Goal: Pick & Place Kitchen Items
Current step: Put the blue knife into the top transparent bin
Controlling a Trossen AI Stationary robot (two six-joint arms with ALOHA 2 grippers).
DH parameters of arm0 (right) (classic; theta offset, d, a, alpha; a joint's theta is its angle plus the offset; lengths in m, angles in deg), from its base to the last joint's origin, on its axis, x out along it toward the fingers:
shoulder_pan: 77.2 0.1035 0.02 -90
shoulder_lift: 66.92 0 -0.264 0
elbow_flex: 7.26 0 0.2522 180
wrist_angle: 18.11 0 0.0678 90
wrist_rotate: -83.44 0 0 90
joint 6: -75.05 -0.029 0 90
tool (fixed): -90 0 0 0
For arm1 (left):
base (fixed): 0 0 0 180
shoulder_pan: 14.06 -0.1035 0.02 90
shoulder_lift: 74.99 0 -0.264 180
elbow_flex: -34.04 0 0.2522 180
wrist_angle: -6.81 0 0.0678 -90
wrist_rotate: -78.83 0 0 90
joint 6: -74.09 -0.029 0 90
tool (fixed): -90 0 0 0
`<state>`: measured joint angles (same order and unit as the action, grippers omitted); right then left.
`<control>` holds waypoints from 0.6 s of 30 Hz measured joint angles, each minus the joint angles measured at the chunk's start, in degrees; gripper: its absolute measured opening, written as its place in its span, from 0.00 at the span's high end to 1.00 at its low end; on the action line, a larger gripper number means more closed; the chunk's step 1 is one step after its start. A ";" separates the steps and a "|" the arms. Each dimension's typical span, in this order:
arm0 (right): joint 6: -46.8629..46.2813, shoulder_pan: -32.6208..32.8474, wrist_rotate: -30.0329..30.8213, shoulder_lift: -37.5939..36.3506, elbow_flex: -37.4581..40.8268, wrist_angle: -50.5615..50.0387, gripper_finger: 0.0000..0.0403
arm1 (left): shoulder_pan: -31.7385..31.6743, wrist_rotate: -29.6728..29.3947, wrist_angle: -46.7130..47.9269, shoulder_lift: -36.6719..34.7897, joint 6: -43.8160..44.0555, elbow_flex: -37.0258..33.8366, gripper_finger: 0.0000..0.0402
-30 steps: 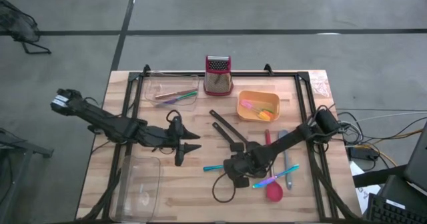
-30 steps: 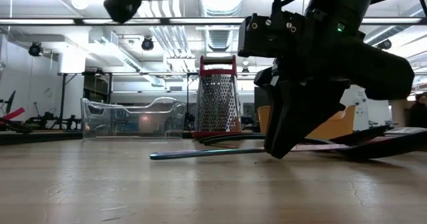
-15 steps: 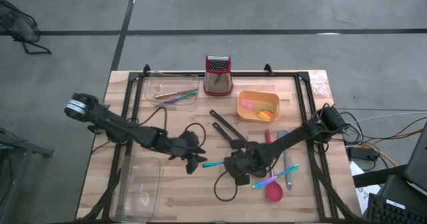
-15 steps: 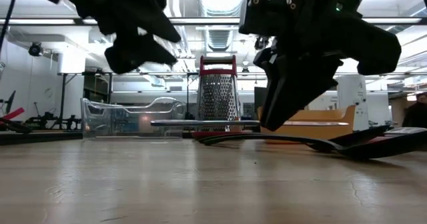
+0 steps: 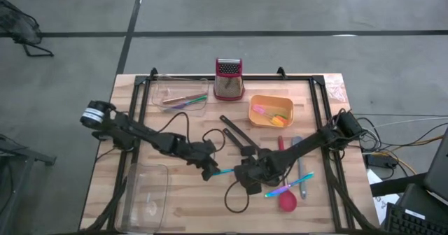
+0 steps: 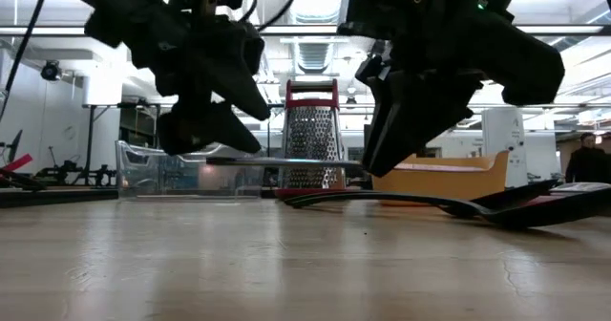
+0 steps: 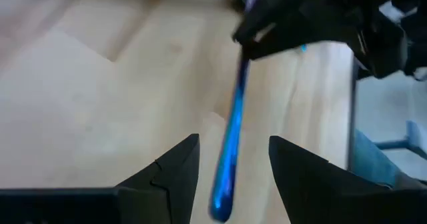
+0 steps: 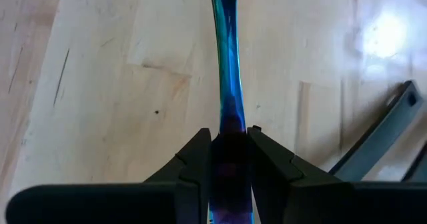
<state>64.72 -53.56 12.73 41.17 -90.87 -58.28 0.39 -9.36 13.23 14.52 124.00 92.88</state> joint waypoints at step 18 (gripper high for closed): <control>2.09 -0.05 1.70 -0.02 -1.75 -0.33 0.83 | -0.17 5.44 -4.73 5.11 1.67 0.02 0.54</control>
<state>66.82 -53.61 14.44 41.15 -92.62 -58.61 0.22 -3.92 8.50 19.64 125.67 92.91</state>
